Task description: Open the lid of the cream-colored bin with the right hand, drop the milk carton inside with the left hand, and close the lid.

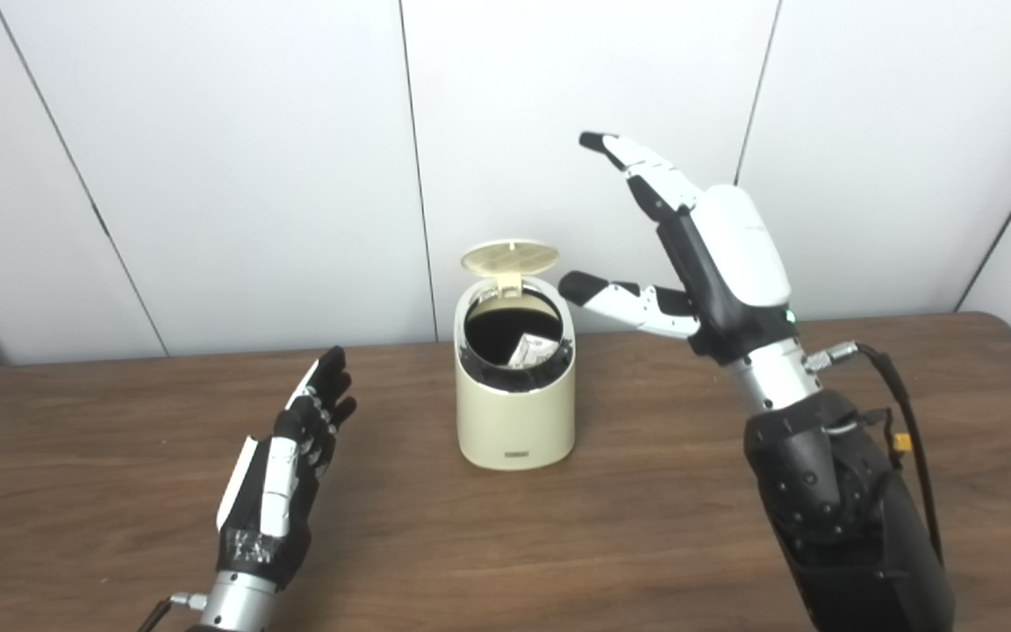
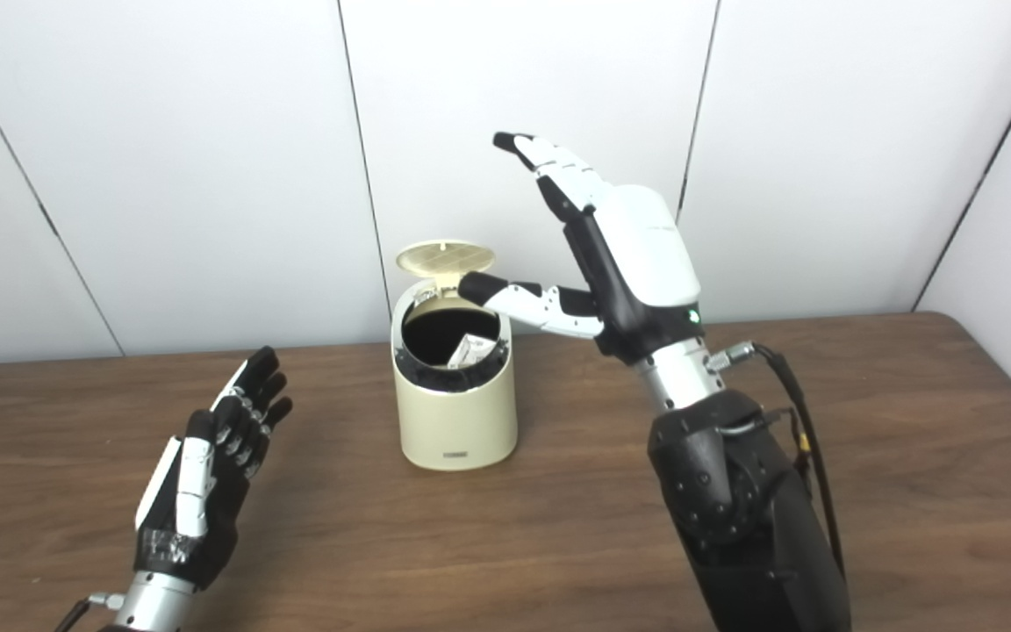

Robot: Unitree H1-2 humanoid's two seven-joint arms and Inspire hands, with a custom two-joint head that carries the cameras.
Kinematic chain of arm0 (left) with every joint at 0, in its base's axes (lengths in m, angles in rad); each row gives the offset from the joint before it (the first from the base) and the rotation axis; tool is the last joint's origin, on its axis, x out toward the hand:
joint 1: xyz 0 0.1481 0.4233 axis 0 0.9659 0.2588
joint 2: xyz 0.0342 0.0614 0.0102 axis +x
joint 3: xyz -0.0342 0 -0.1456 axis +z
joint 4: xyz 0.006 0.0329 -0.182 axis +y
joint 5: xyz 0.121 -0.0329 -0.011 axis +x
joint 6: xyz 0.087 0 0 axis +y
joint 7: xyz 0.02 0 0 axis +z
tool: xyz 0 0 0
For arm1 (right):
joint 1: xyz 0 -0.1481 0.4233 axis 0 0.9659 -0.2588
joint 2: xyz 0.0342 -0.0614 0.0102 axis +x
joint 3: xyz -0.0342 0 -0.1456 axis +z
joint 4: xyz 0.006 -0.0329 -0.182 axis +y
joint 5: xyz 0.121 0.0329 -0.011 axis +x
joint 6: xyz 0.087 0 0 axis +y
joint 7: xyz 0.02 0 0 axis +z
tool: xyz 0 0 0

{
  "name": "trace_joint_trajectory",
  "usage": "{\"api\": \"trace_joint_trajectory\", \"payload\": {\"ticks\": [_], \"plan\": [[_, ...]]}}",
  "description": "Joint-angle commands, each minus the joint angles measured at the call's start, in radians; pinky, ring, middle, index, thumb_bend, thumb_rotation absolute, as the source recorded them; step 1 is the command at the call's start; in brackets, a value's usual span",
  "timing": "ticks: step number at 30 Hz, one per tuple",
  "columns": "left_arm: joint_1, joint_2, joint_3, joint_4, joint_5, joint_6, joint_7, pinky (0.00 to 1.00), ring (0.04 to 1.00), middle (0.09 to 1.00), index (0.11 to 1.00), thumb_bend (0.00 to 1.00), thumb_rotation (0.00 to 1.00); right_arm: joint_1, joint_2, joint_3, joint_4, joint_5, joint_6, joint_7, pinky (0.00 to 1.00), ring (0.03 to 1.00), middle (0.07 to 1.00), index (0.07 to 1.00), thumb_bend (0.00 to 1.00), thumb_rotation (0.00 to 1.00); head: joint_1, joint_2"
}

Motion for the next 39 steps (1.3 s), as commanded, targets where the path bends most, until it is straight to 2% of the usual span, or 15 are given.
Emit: {"api": "trace_joint_trajectory", "payload": {"ticks": [1,3,5,8,16,19,23,26,31,35,39], "plan": [[-0.027,-0.001,0.019,-0.023,-0.002,0.011,-0.015,1.00,1.000,1.000,1.000,0.64,1.00,-0.075,-0.016,0.003,-0.003,-0.019,0.024,0.047,0.80,0.924,0.926,0.907,0.62,1.00,0.000,0.002],[-0.020,-0.012,0.031,-0.021,0.000,0.031,-0.016,1.00,1.000,1.000,1.000,0.64,1.00,-0.112,-0.021,0.012,0.017,-0.020,0.034,0.083,0.81,0.937,0.926,0.902,0.63,1.00,0.001,0.004],[-0.010,-0.023,0.040,-0.017,-0.005,0.041,-0.023,1.00,1.000,1.000,1.000,0.63,1.00,-0.152,-0.025,0.026,0.043,-0.025,0.045,0.118,0.82,0.959,0.914,0.897,0.68,1.00,0.002,0.005],[0.002,-0.038,0.052,-0.006,-0.013,0.034,-0.037,1.00,1.000,1.000,1.000,0.62,1.00,-0.196,-0.027,0.043,0.069,-0.030,0.067,0.164,0.86,0.984,0.899,0.893,0.73,1.00,0.005,0.007],[0.006,-0.062,0.071,-0.001,0.001,0.027,-0.046,1.00,1.000,1.000,1.000,0.64,1.00,-0.278,-0.035,0.084,0.166,-0.045,0.108,0.259,0.92,0.974,0.882,0.854,0.80,1.00,0.008,0.007],[0.005,-0.068,0.074,-0.009,0.003,0.037,-0.045,1.00,1.000,1.000,1.000,0.64,1.00,-0.292,-0.027,0.094,0.224,-0.041,0.107,0.260,0.90,0.953,0.861,0.822,0.75,0.94,0.009,0.006],[0.005,-0.078,0.075,-0.009,0.013,0.030,-0.041,1.00,1.000,1.000,1.000,0.64,0.99,-0.293,-0.028,0.122,0.271,-0.062,0.113,0.271,0.87,0.934,0.867,0.825,0.70,0.92,0.011,0.008],[0.010,-0.081,0.071,-0.024,0.020,0.040,-0.042,0.98,1.000,1.000,1.000,0.65,1.00,-0.276,-0.023,0.127,0.285,-0.045,0.105,0.258,0.90,0.933,0.864,0.820,0.71,0.92,0.011,0.012],[0.016,-0.083,0.071,-0.045,0.023,0.045,-0.049,0.98,0.999,0.993,1.000,0.65,1.00,-0.247,-0.019,0.130,0.291,-0.027,0.081,0.224,0.89,0.922,0.838,0.791,0.72,0.92,0.012,0.015],[0.015,-0.082,0.079,-0.046,0.025,0.042,-0.048,0.98,0.996,0.988,1.000,0.66,0.99,-0.210,-0.022,0.140,0.261,-0.037,0.067,0.206,0.86,0.914,0.821,0.780,0.72,0.93,0.011,0.017],[0.015,-0.090,0.092,-0.045,0.017,0.054,-0.038,1.00,0.996,0.987,1.000,0.66,0.98,-0.175,-0.023,0.144,0.209,-0.047,0.075,0.212,0.87,0.908,0.810,0.778,0.73,0.96,0.010,0.016]]}}
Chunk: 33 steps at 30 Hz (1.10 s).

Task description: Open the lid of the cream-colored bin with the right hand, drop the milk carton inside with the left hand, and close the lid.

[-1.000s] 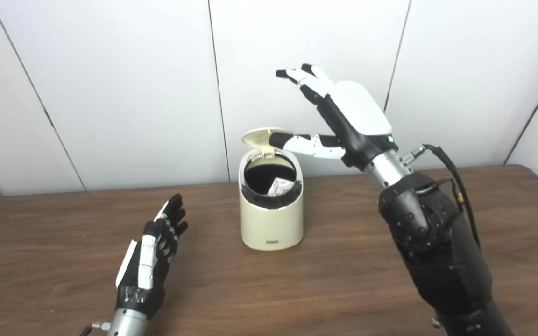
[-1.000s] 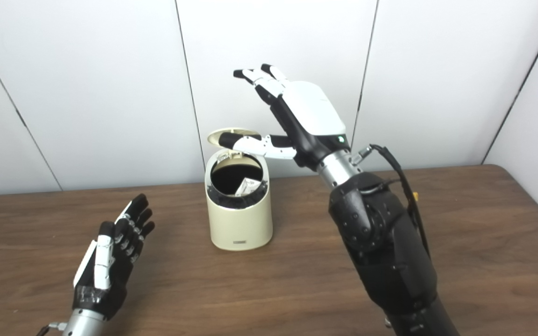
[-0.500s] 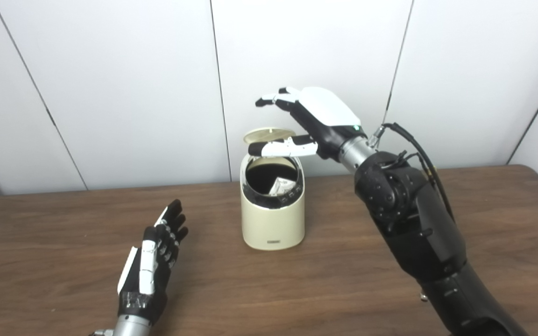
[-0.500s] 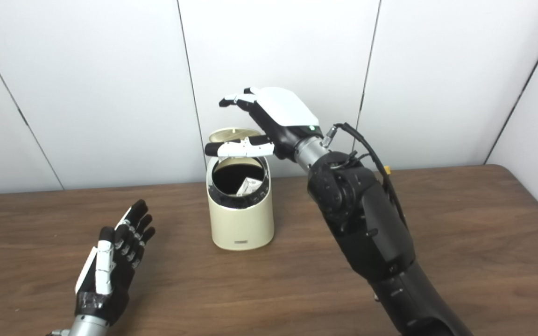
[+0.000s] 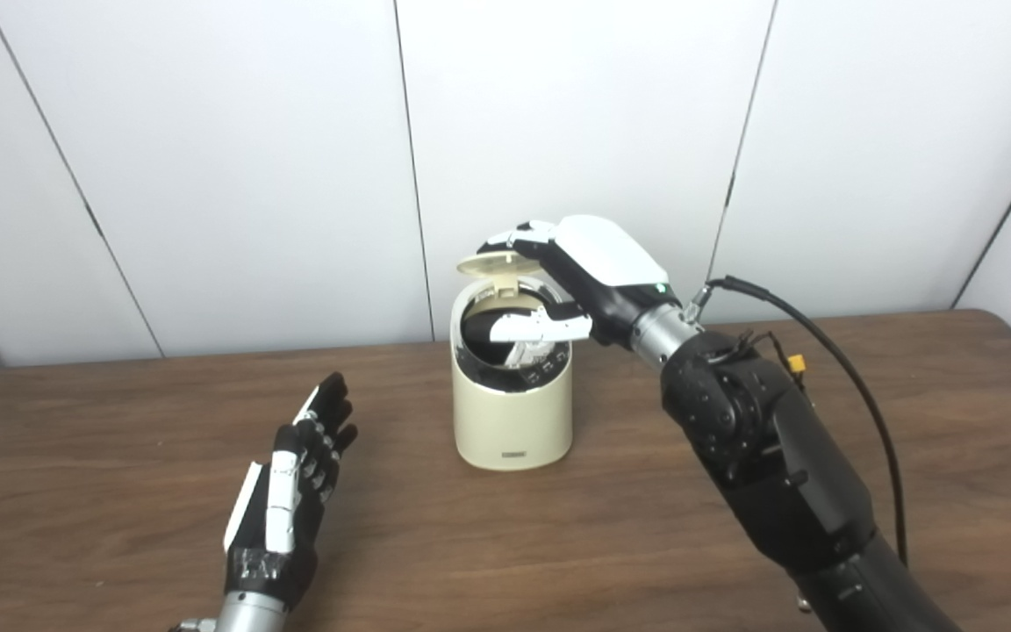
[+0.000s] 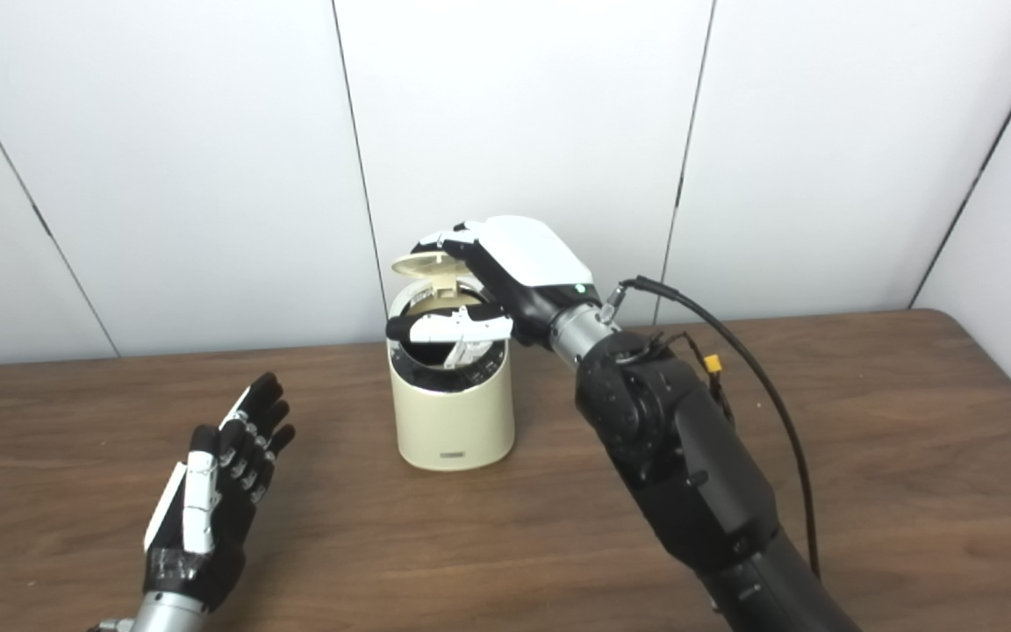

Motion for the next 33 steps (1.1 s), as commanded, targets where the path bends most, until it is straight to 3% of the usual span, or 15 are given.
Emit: {"api": "trace_joint_trajectory", "payload": {"ticks": [1,6,17,25,33], "plan": [[-0.020,-0.005,0.012,-0.033,-0.010,-0.012,-0.001,1.00,0.995,0.986,1.000,0.66,0.98,-0.030,-0.004,-0.011,-0.053,-0.003,-0.015,-0.025,0.88,0.911,0.809,0.781,0.73,0.96,-0.002,0.000],[-0.020,-0.007,0.018,-0.028,-0.009,-0.013,-0.006,1.00,0.996,0.994,1.000,0.64,0.98,0.012,0.003,-0.022,-0.100,0.014,0.006,-0.007,0.95,0.931,0.822,0.800,0.72,0.97,-0.002,0.001],[-0.015,-0.014,0.018,-0.058,-0.002,0.007,0.001,1.00,0.989,0.990,1.000,0.64,0.98,0.100,0.003,-0.024,-0.186,0.004,0.050,0.024,0.90,0.937,0.825,0.806,0.73,1.00,0.000,0.018],[-0.009,-0.025,0.019,-0.088,0.004,0.026,0.009,0.98,0.989,0.989,1.000,0.65,0.97,0.168,-0.009,-0.018,-0.172,0.000,0.004,-0.009,0.89,0.910,0.796,0.791,0.72,0.99,0.013,0.035],[-0.001,-0.041,0.019,-0.134,0.009,0.060,0.024,0.96,0.973,0.977,0.993,0.64,0.95,0.198,-0.032,0.006,-0.149,-0.020,-0.008,0.010,0.91,0.904,0.803,0.783,0.70,0.94,0.030,0.061]]}}
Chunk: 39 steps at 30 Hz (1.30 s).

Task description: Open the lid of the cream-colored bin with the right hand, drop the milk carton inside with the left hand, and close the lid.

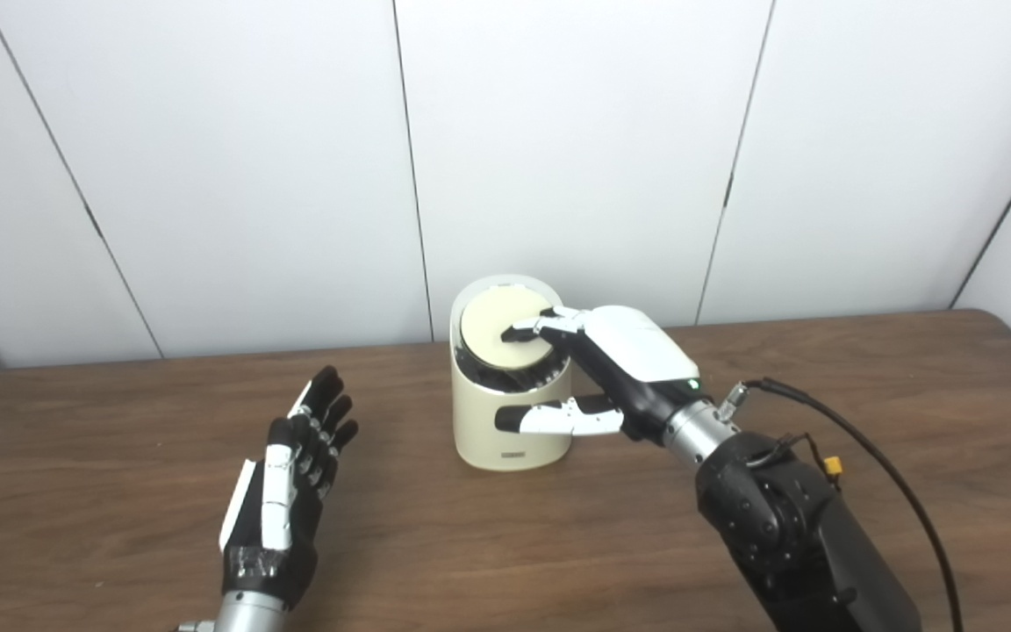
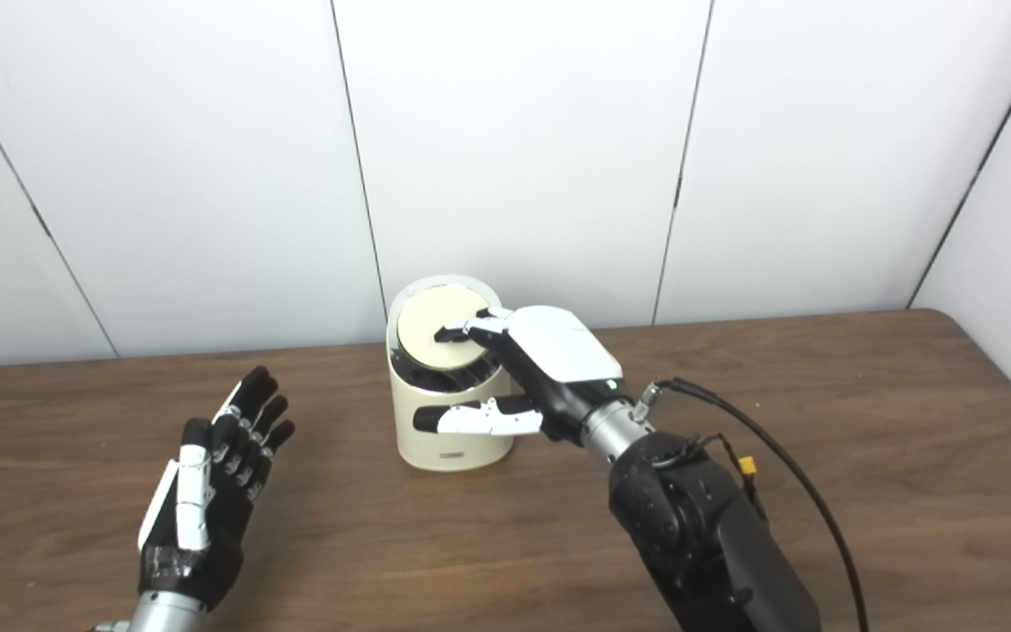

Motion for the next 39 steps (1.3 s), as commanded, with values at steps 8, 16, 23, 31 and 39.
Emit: {"api": "trace_joint_trajectory", "payload": {"ticks": [8,16,23,31,39], "plan": [[-0.019,-0.018,0.004,-0.069,0.022,0.015,0.030,0.95,0.963,0.965,0.983,0.65,0.93,-0.016,-0.088,0.095,0.031,-0.169,-0.052,0.050,0.93,0.907,0.834,0.801,0.72,0.93,0.011,0.017],[-0.021,-0.022,0.001,-0.076,0.032,0.017,0.045,0.93,0.952,0.954,0.975,0.65,0.92,-0.056,-0.151,0.243,0.143,-0.418,-0.141,0.122,1.00,0.955,0.860,0.820,0.75,0.92,0.014,0.019],[-0.016,-0.021,0.006,-0.090,0.024,0.028,0.045,0.91,0.941,0.942,0.964,0.65,0.92,-0.046,-0.139,0.269,0.213,-0.377,-0.139,0.216,0.98,0.971,0.877,0.832,0.76,0.87,0.017,0.026],[-0.017,-0.019,0.009,-0.088,0.024,0.031,0.045,0.93,0.945,0.948,0.967,0.65,0.91,-0.031,-0.137,0.279,0.214,-0.355,-0.137,0.233,0.97,0.946,0.848,0.811,0.80,0.92,0.015,0.028],[-0.010,-0.024,0.007,-0.091,0.035,0.028,0.051,0.93,0.946,0.947,0.965,0.65,0.91,-0.027,-0.154,0.296,0.072,-0.317,-0.153,0.311,0.96,0.948,0.860,0.820,0.77,0.92,0.017,0.028]]}}
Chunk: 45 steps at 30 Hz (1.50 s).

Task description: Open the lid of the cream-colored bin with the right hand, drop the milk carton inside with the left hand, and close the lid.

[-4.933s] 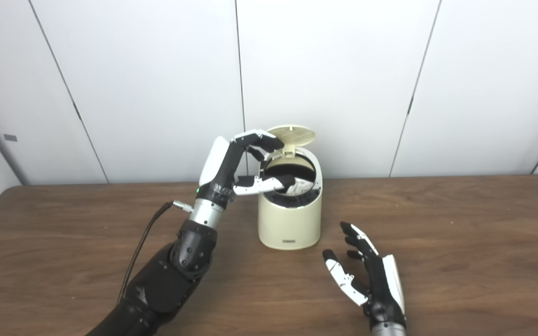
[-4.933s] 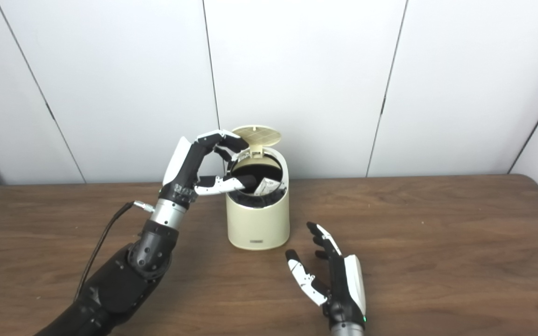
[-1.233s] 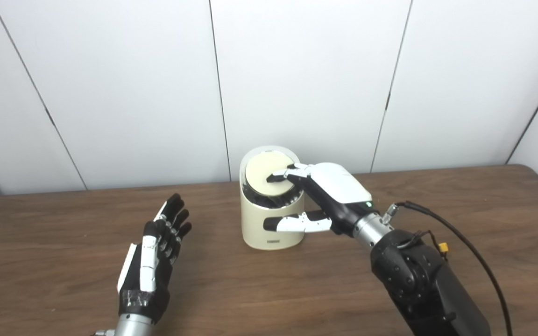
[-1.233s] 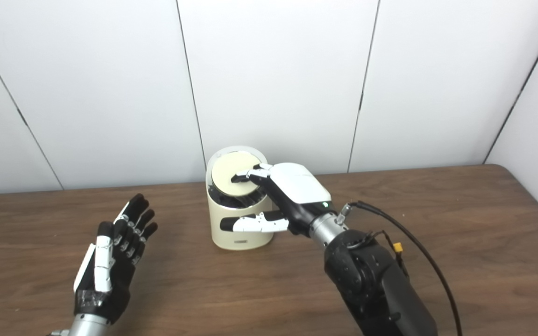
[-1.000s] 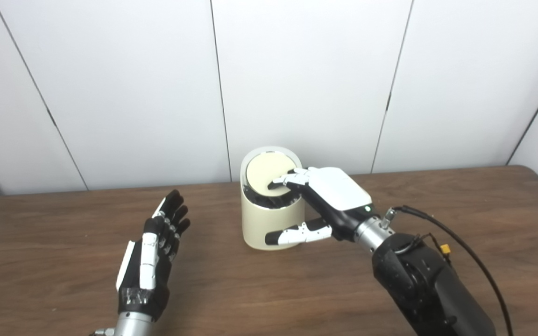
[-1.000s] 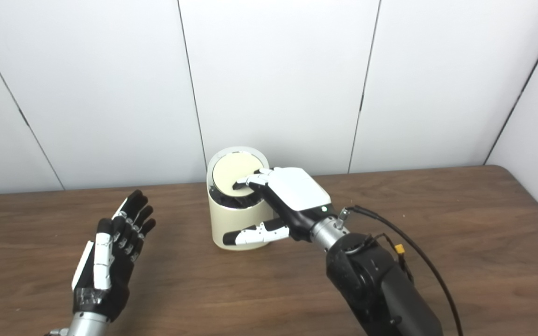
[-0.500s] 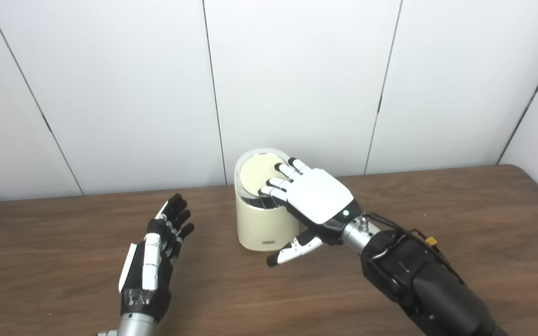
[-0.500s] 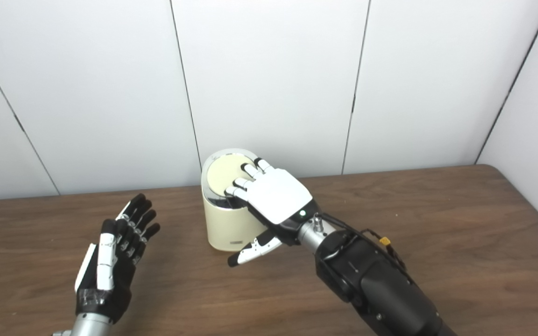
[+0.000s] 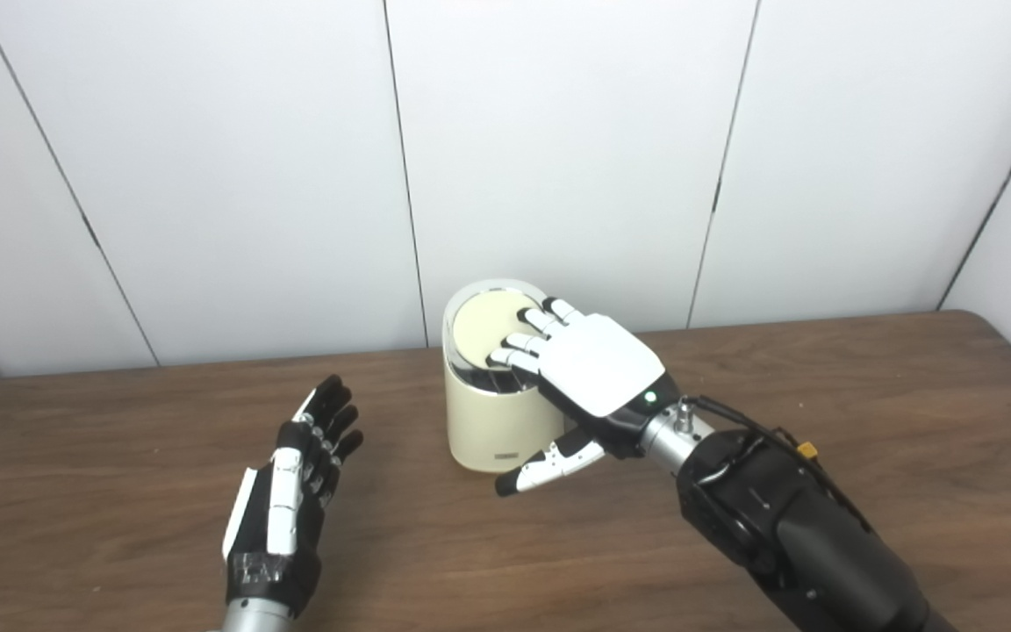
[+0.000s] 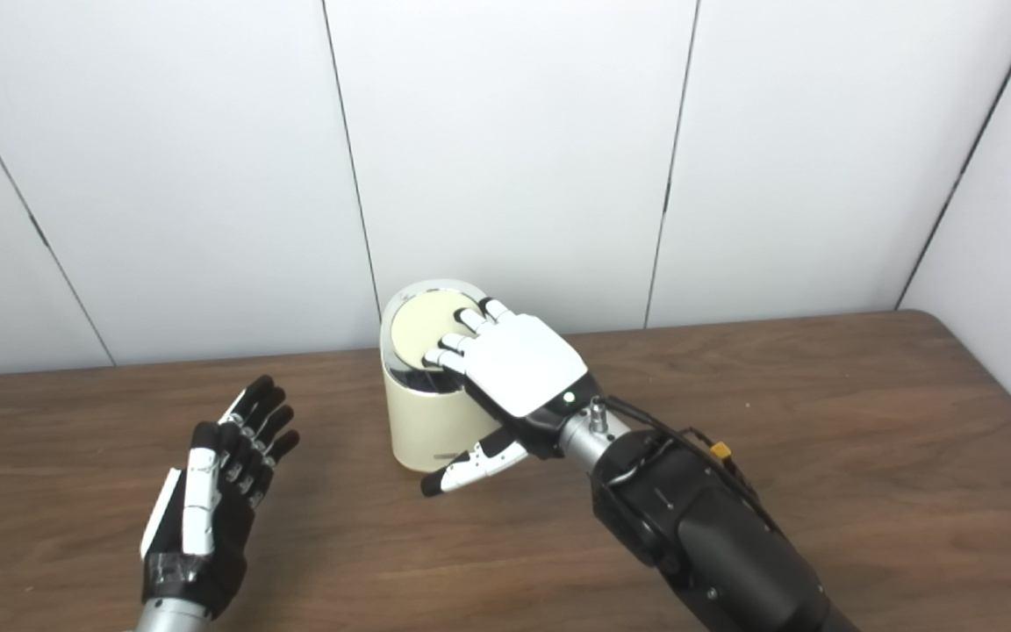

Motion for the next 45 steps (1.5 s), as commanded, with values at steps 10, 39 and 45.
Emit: {"api": "trace_joint_trajectory", "payload": {"ticks": [10,39,45], "plan": [[-0.039,-0.006,0.003,-0.028,0.027,-0.031,0.009,0.95,0.951,0.944,0.957,0.64,0.90,0.034,0.015,-0.138,-0.200,0.090,0.010,0.079,0.86,0.889,0.845,0.818,0.70,0.77,-0.003,-0.016],[-0.043,-0.012,0.019,0.029,0.047,-0.112,0.005,0.94,0.945,0.945,0.948,0.54,0.96,0.424,0.367,-0.499,0.008,0.732,-0.182,-0.537,0.92,0.978,0.979,0.958,0.28,1.00,0.004,-0.065],[-0.036,-0.007,0.027,0.061,0.050,-0.133,0.007,0.92,0.942,0.943,0.948,0.26,0.90,0.505,0.392,-0.493,0.014,0.868,-0.164,-0.506,0.92,0.945,0.940,0.913,0.22,0.98,0.011,-0.053]]}}
